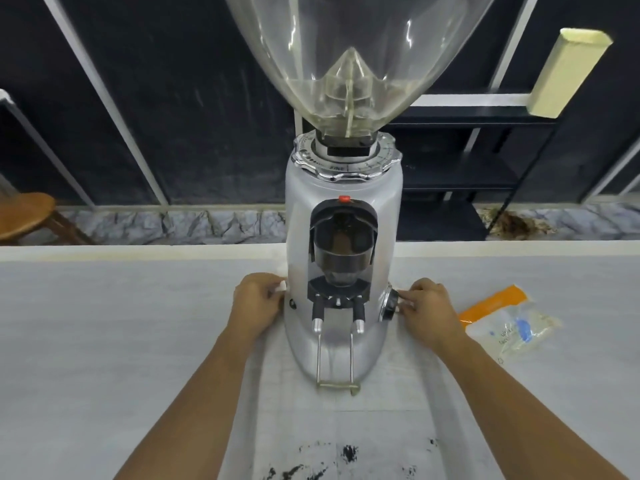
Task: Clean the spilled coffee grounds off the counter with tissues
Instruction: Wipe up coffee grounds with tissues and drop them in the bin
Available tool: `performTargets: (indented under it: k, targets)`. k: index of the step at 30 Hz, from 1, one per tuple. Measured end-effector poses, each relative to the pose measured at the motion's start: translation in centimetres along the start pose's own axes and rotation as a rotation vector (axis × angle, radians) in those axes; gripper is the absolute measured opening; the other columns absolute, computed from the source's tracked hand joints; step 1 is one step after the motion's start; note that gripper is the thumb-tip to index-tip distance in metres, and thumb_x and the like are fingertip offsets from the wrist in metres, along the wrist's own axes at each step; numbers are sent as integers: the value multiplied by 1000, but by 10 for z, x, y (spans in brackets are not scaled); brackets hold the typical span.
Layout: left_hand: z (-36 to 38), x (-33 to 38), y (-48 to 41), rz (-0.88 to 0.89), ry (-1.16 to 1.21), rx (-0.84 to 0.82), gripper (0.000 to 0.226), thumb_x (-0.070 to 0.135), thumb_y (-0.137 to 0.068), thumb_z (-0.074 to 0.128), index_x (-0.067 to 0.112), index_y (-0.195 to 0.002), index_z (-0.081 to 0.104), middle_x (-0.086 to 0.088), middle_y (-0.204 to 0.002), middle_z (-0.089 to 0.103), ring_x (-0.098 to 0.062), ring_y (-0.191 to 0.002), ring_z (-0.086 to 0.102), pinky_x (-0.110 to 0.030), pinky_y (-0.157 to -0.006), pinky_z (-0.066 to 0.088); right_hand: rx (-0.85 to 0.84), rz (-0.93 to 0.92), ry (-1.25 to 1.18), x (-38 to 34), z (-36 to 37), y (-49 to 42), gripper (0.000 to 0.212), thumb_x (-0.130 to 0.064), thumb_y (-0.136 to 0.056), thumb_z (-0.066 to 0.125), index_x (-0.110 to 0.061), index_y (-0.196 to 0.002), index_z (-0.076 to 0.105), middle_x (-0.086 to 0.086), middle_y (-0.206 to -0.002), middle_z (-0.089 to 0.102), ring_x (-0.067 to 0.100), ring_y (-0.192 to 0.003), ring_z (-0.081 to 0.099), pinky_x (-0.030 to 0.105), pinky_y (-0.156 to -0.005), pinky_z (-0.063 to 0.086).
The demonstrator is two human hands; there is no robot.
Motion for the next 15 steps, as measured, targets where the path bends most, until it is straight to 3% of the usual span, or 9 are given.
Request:
performTargets:
  k: [2,6,9,12,15]
  targets:
    - [-3,-7,10,3,-8,38,12,20,-72,61,23,-75,72,9,-70,65,-22,-78,68,-33,-70,55,27,-24,-1,1,-5,5,17,-2,-83,69,-8,-96,78,10,-90,61,31,-83,54,27,-73,37]
    - [-21,-4,55,-59,39,145,4,20,-82,71,22,-81,74,1,-81,74,-21,-79,67,-33,-72,54,22,-86,29,-2,-10,23,11,4,-73,73,-5,-76,79,17,-74,63,35,-67,62,29,-64,45]
    - [-37,-5,104,-137,208,167,22,11,-84,73,32,-84,68,15,-86,72,-5,-85,67,-19,-75,52,0,-99,47,-2,-13,50,11,-2,-75,71,-8,-68,77,13,-68,59,32,-63,60,34,-60,47]
    - [-55,-7,161,-222,331,209,34,6,-85,73,36,-100,65,11,-94,70,4,-89,64,-3,-71,44,22,-145,21,-6,-21,91,12,-1,-73,73,-9,-65,76,9,-64,59,28,-59,56,32,-61,44]
    - [-69,-11,218,-278,336,235,39,10,-88,73,36,-115,63,16,-101,64,9,-90,59,2,-71,39,31,-179,-68,-16,-27,134,12,7,-71,76,-5,-70,78,8,-63,57,25,-55,54,27,-53,39]
Point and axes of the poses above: each hand's wrist, its own y-axis away from the middle knuckle, its own z-axis out of the palm, x = y × z, the point moved 7 cm from there along -y, towards the middle knuckle
